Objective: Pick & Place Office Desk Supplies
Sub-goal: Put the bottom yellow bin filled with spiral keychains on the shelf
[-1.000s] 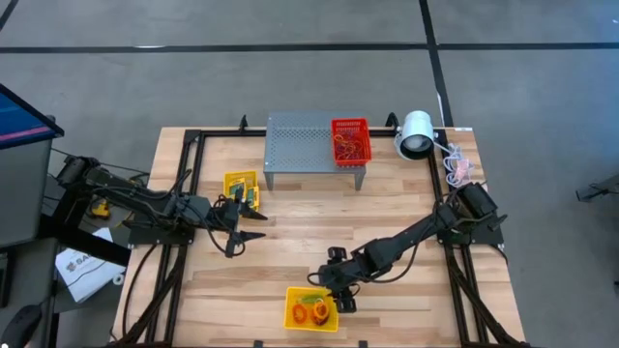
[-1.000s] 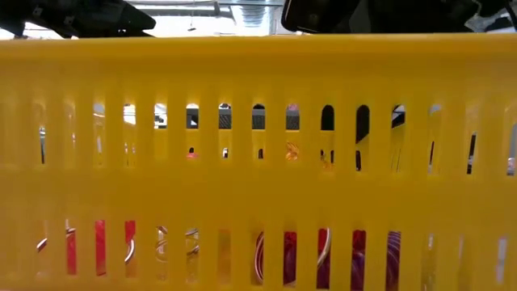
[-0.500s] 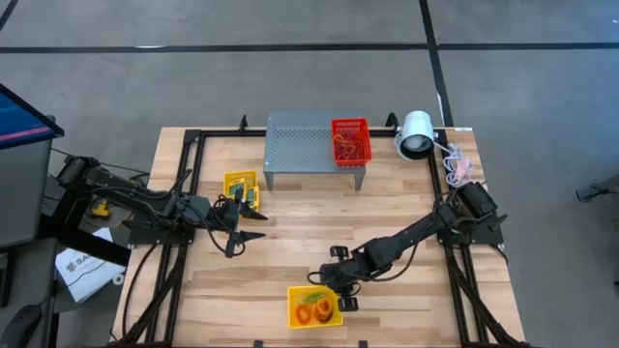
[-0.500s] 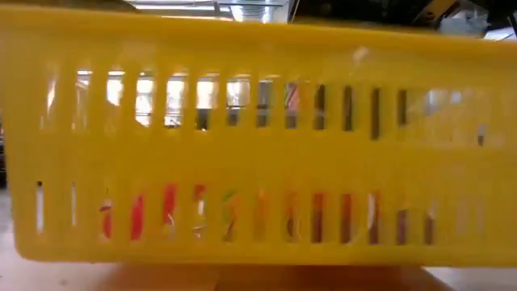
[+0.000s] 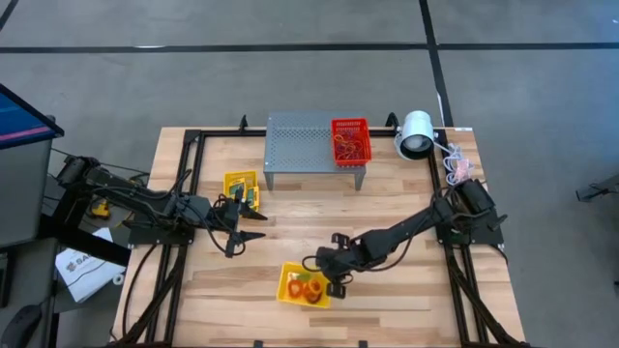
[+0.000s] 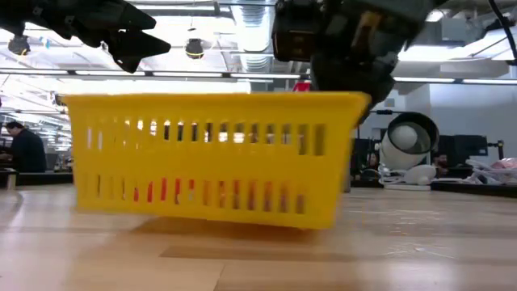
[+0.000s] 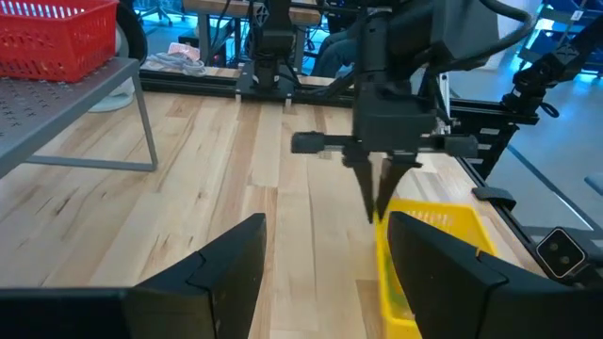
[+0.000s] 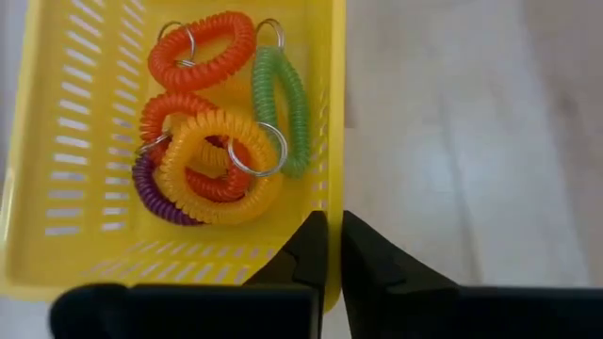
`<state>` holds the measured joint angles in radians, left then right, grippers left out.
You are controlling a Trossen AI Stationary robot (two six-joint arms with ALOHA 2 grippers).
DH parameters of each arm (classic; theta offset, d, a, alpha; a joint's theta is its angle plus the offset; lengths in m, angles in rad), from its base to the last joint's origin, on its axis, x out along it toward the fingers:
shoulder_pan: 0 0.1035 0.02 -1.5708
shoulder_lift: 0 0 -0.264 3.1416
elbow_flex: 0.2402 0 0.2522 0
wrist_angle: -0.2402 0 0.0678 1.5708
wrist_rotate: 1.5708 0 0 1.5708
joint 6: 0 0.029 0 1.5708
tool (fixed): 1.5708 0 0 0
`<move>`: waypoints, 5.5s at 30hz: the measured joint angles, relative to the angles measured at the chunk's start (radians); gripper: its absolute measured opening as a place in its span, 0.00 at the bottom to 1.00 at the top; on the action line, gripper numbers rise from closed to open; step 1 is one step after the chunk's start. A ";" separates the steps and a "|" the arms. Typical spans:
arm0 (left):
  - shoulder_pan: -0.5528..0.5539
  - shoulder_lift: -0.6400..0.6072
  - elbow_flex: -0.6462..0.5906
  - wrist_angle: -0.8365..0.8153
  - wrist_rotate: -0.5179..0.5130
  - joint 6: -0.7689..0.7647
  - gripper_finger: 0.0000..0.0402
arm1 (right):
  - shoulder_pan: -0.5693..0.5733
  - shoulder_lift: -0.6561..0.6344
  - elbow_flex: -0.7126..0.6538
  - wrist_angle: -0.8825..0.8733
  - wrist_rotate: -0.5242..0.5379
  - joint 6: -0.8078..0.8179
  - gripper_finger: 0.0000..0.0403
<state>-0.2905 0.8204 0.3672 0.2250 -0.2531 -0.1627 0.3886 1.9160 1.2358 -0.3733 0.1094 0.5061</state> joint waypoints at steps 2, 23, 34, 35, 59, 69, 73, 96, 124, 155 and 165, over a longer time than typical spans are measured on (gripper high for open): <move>0.000 0.000 0.000 0.000 0.000 0.000 0.54 | -0.007 0.000 0.000 -0.002 0.024 0.030 0.03; 0.000 0.000 0.000 -0.102 0.001 -0.059 0.54 | -0.104 0.003 0.082 -0.129 0.297 0.175 0.03; 0.000 0.000 0.000 -0.143 0.001 -0.082 0.54 | -0.077 0.002 0.194 -0.137 0.312 -0.019 0.12; 0.000 0.000 0.000 -0.143 0.001 -0.082 0.54 | -0.078 0.002 0.194 -0.154 0.311 -0.020 0.12; -0.079 0.198 0.171 -0.385 0.065 0.273 0.54 | -0.092 0.002 0.194 -0.018 0.196 -0.228 0.42; -0.082 0.389 0.335 -0.620 0.023 0.523 0.54 | -0.099 -0.019 0.193 0.040 0.130 -0.227 0.67; -0.118 0.426 0.379 -0.699 0.021 0.577 0.54 | -0.050 -0.056 0.193 0.025 0.174 -0.227 0.67; -0.198 0.619 0.404 -0.705 -0.082 1.039 0.54 | 0.120 -0.122 0.194 0.021 0.520 -0.054 0.67; -0.195 0.630 0.403 -0.622 0.016 1.178 0.28 | 0.128 -0.122 0.194 0.011 0.520 -0.051 0.67; -0.179 0.710 0.440 -0.608 0.008 1.159 0.03 | 0.129 -0.122 0.194 0.004 0.516 -0.042 0.67; -0.175 0.711 0.455 -0.603 0.010 1.083 0.02 | 0.129 -0.122 0.194 -0.004 0.516 -0.036 0.67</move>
<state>-0.4652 1.5311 0.8223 -0.3783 -0.2426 0.9207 0.5179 1.7943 1.4296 -0.3773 0.6257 0.4697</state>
